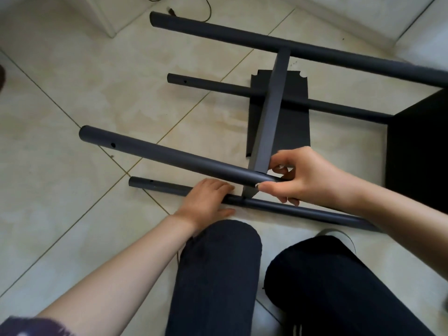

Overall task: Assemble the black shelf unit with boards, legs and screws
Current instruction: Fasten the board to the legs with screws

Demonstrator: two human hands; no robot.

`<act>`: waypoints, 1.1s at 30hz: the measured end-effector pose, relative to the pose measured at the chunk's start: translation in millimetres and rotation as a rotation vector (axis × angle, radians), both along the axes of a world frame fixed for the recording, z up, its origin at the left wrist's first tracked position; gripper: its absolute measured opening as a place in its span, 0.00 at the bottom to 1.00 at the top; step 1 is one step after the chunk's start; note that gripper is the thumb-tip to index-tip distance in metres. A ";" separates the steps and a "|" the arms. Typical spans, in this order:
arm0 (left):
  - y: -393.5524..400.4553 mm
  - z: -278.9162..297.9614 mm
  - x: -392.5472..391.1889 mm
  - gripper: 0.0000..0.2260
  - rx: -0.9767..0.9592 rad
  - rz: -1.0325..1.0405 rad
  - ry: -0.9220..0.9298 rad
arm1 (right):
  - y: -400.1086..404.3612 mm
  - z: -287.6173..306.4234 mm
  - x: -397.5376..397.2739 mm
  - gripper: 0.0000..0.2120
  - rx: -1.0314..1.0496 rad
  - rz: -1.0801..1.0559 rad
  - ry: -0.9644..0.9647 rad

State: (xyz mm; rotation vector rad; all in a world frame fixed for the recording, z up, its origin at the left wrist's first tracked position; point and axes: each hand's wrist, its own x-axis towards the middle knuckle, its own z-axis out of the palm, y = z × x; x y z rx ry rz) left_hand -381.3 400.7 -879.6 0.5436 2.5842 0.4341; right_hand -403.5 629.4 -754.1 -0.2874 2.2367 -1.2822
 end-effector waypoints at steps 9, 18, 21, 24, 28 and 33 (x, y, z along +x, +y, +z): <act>16.0 12.5 -17.9 0.10 0.028 -0.123 0.104 | 15.4 10.4 -0.4 0.12 -0.112 0.022 -0.046; 13.7 20.5 -26.0 0.07 0.101 -0.115 0.011 | 18.8 9.9 -0.8 0.15 -0.147 0.041 -0.078; 13.8 9.0 -24.9 0.08 0.112 -0.029 -0.076 | 13.6 1.2 4.8 0.14 -0.108 0.040 -0.076; 11.6 -12.0 -24.7 0.04 0.103 0.112 -0.221 | 3.2 -10.5 11.0 0.10 -0.041 0.059 0.001; 11.1 -29.1 -24.2 0.04 0.011 0.091 -0.258 | -1.8 -19.5 13.4 0.13 -0.008 0.094 0.045; 3.2 -32.9 -20.4 0.12 -0.062 -0.059 -0.183 | -2.5 -22.3 15.6 0.12 -0.030 0.095 0.007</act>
